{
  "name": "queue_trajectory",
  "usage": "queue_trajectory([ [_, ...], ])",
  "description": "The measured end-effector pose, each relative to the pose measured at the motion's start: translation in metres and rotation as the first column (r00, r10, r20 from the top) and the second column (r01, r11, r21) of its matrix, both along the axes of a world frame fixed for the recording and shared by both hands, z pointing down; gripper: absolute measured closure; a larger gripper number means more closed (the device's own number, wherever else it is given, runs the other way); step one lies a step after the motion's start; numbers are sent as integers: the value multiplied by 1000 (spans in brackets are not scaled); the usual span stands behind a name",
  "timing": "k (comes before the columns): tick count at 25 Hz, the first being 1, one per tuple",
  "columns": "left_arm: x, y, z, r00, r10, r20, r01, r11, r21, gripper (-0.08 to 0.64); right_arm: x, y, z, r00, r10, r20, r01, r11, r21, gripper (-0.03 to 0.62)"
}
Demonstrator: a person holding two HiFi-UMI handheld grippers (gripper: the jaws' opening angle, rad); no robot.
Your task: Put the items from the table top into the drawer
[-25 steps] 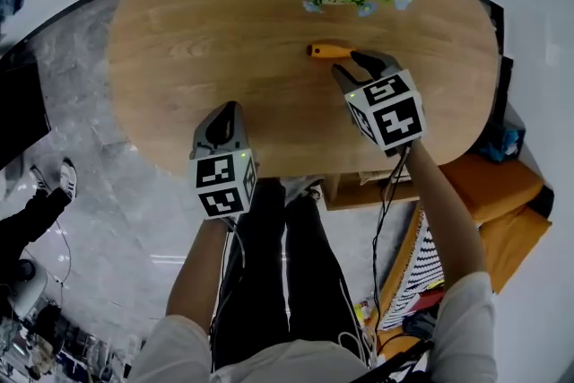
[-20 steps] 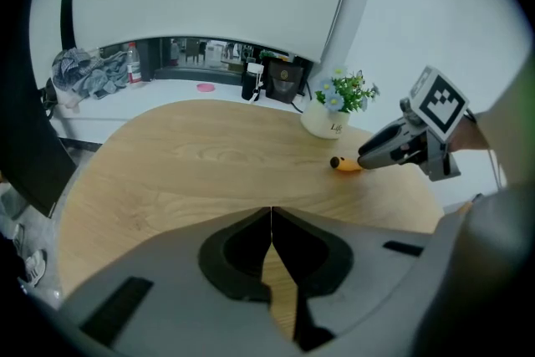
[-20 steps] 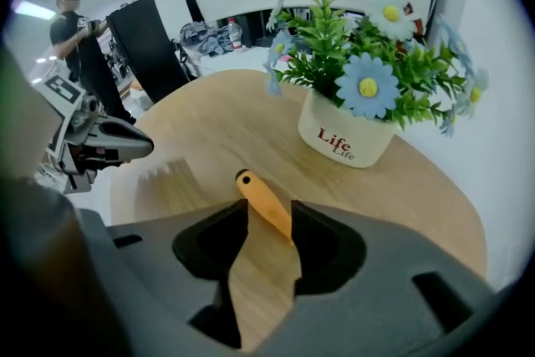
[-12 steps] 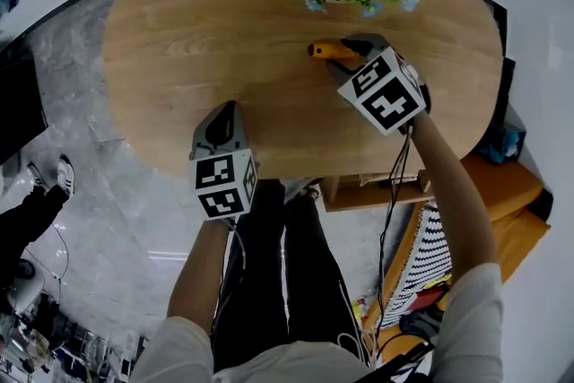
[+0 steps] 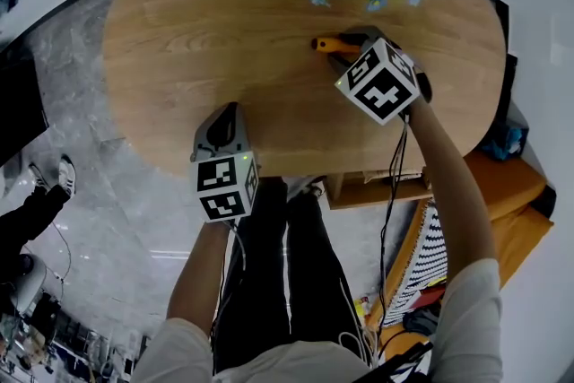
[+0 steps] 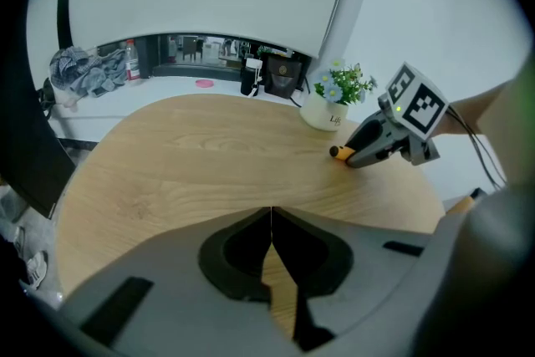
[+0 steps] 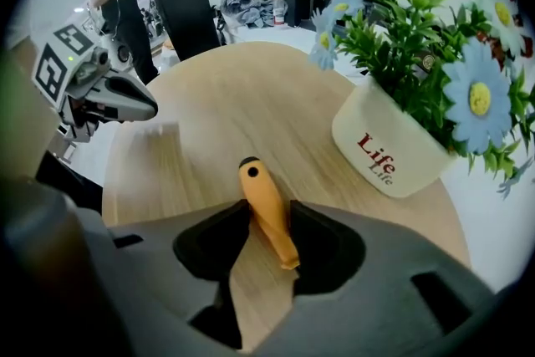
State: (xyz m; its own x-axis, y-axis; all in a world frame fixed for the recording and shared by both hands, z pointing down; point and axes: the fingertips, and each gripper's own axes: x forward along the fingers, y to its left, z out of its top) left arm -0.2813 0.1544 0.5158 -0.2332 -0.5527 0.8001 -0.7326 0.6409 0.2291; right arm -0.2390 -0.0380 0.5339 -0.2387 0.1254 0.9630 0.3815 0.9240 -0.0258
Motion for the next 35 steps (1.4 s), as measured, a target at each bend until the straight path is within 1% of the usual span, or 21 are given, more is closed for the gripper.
queue_trajectory([
  [4,-1,4,0,1000,-10,0,10,1000,-7,551,0,2,0,1000,-14,-16,13,1000,-23,454],
  [7,0,5,0,1000,-12,0,12,1000,-9,551,-1,0,-1,999,-43,-22,43,999,9,483],
  [9,2,5,-1,1000,-6,0,6,1000,-7,551,-1,-1,-2,1000,-20,-13,20,1000,18,492],
  [12,5,3,-3,1000,11,5,-11,1000,-6,551,4,1,-8,999,47,-1,-47,999,-4,494],
  [16,10,1,-9,1000,21,14,-21,1000,0,551,22,-2,-17,997,75,-7,-75,997,20,495],
  [19,20,-3,-12,999,36,17,-36,999,5,551,41,-5,-22,992,125,-7,-125,992,12,495],
  [22,37,-8,-15,997,72,23,-72,997,9,551,63,-6,-27,985,171,0,-171,985,11,495],
  [28,75,-14,-26,991,133,28,-134,991,23,551,117,-4,-47,973,232,5,-232,972,26,495],
  [31,101,-19,-31,985,171,28,-172,985,25,551,153,-7,-56,958,286,11,-286,958,24,494],
  [35,135,-25,-38,975,222,30,-223,975,24,551,202,-10,-67,928,373,17,-373,928,14,495],
])
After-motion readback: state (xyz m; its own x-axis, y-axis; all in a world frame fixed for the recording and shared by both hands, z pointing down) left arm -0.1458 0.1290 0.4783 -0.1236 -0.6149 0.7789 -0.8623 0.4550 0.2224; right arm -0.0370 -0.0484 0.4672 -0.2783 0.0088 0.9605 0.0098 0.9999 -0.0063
